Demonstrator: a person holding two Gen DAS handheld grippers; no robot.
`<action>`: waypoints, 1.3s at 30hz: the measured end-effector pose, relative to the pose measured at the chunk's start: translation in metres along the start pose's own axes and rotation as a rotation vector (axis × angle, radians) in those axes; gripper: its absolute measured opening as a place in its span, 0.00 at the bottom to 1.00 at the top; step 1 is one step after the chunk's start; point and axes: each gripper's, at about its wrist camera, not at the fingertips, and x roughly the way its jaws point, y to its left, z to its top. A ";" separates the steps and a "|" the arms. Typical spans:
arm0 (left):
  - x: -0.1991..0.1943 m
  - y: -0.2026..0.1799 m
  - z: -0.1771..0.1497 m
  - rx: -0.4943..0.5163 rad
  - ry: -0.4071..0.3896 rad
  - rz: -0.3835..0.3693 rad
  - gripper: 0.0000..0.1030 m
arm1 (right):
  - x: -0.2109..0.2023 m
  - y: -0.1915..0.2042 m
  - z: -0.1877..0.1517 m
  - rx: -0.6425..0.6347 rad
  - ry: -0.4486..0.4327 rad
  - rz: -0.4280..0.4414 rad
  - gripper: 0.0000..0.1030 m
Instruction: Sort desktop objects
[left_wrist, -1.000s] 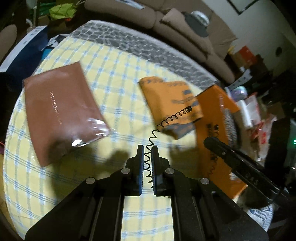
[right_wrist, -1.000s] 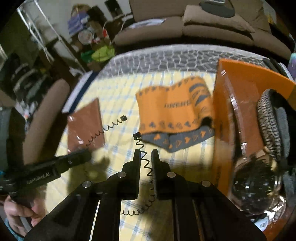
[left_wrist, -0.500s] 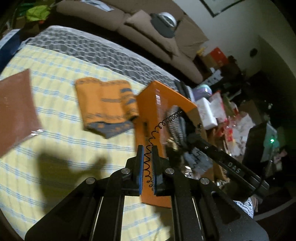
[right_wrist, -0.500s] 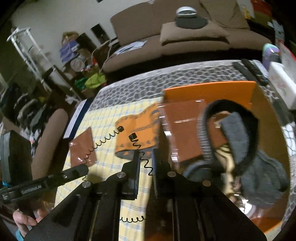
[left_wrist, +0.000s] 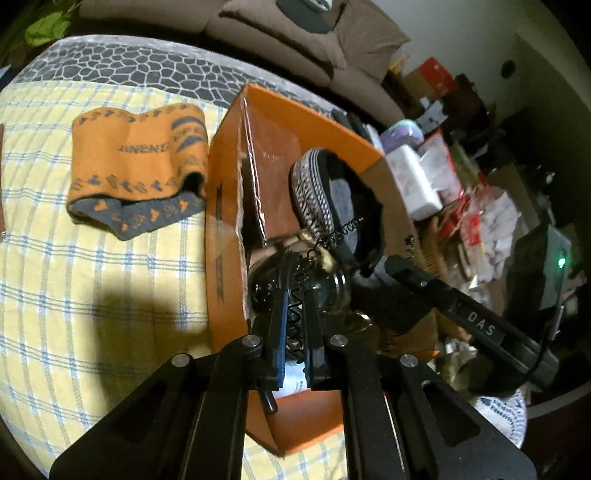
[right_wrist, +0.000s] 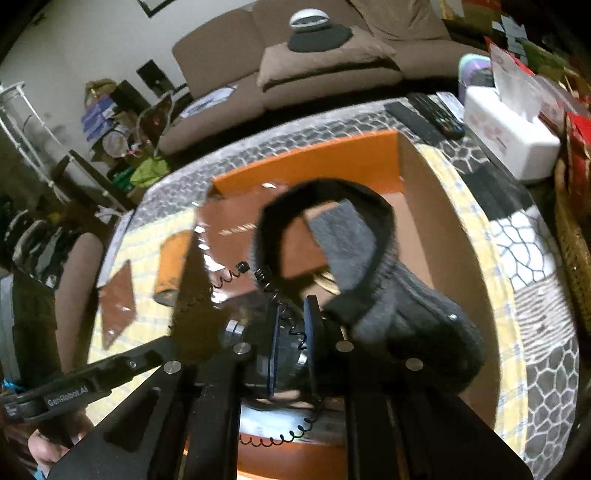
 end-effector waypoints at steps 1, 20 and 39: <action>0.003 -0.001 0.000 0.010 0.000 0.014 0.07 | 0.002 -0.006 -0.002 0.011 0.005 -0.006 0.12; -0.024 -0.015 0.001 0.075 -0.096 0.090 0.37 | -0.015 -0.017 0.001 0.039 -0.035 -0.055 0.41; -0.050 0.022 0.010 -0.007 -0.118 0.093 0.48 | 0.016 0.031 0.014 -0.049 -0.046 -0.043 0.45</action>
